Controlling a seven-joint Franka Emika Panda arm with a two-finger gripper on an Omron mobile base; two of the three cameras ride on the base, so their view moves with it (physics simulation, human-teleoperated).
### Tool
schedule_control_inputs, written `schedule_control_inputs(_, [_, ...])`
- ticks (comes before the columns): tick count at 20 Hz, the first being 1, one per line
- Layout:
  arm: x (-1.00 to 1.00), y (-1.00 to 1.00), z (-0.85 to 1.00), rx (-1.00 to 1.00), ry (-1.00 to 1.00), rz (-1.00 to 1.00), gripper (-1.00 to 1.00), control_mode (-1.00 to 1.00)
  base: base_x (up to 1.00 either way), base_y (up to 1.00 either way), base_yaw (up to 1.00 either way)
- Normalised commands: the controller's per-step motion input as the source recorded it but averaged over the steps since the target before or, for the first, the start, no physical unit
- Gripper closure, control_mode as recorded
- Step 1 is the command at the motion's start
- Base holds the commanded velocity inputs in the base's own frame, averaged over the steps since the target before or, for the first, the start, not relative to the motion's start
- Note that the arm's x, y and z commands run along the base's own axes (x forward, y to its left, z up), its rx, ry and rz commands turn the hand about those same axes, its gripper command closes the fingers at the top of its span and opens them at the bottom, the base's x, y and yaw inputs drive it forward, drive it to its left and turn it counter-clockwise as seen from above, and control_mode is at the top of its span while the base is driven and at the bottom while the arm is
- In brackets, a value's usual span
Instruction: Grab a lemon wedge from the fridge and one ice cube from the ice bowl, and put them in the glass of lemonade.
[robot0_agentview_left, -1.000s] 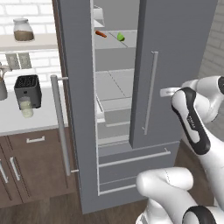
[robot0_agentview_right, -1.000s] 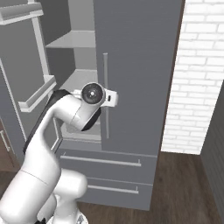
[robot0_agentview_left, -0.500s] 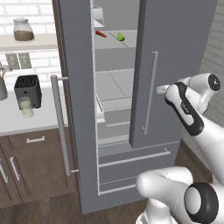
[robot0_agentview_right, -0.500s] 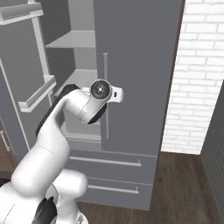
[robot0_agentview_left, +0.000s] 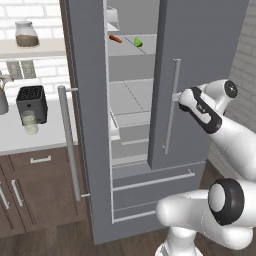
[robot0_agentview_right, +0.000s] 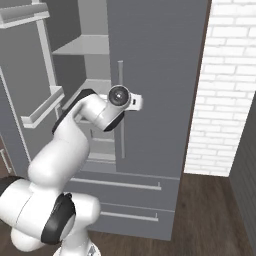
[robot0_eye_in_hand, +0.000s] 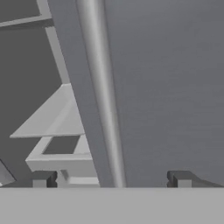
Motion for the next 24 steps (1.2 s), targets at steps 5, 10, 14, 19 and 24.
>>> schedule_control_inputs(5, [0.44, 0.00, -0.06, 0.00, 0.00, 0.00, -1.00, -1.00, 0.00, 0.00, 0.00])
schedule_control_inputs(10, [0.42, 0.00, -0.14, 0.00, -0.01, 0.00, -1.00, -1.00, 0.00, 0.00, 0.00])
schedule_control_inputs(14, [0.42, 0.01, -0.28, 0.00, -0.02, 0.00, -1.00, -1.00, 0.00, 0.00, 0.00])
schedule_control_inputs(19, [0.46, 0.09, -0.34, -0.02, -0.07, 0.00, -1.00, -1.00, 0.00, 0.00, 0.00])
schedule_control_inputs(24, [0.44, 0.06, -0.30, -0.01, -0.06, 0.00, -1.00, -1.00, 0.00, 0.00, 0.00])
